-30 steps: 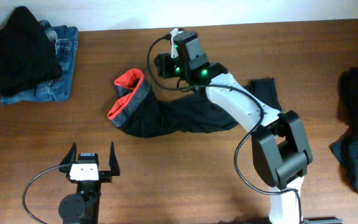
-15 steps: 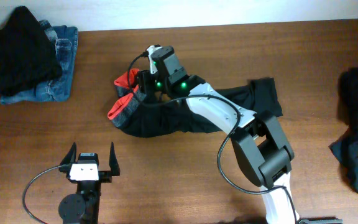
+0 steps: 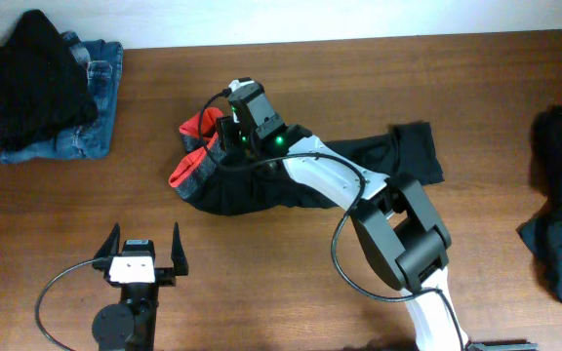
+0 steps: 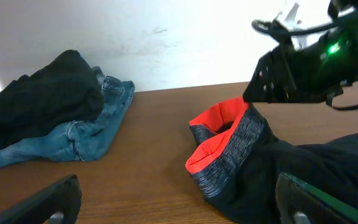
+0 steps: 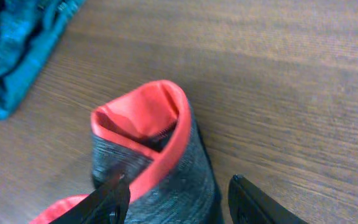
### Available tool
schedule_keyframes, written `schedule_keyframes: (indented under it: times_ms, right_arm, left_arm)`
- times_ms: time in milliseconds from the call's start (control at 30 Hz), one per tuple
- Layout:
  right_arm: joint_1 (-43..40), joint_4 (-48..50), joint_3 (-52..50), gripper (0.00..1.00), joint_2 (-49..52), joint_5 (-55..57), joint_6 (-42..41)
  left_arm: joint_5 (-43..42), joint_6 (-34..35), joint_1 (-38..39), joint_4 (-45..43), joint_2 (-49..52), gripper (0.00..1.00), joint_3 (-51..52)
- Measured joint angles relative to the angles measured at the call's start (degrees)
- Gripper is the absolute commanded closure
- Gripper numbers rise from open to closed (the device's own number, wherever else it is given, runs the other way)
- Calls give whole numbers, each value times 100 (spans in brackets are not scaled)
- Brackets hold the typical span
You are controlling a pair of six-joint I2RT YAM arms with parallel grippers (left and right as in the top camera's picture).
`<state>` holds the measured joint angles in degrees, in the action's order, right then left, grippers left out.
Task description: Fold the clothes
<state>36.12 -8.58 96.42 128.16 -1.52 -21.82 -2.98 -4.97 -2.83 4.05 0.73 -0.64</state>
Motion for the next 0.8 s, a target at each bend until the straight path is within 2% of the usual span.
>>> schedule_keyframes:
  times_ms: [633,800]
  right_arm:
    - [9,157,0,45,199,-133,-20]
    - [83,155,0,48,232,-142,-22]
  left_arm:
    - [0,0,0,0,0,1,0]
    - [0,0,0,0,0,1,0]
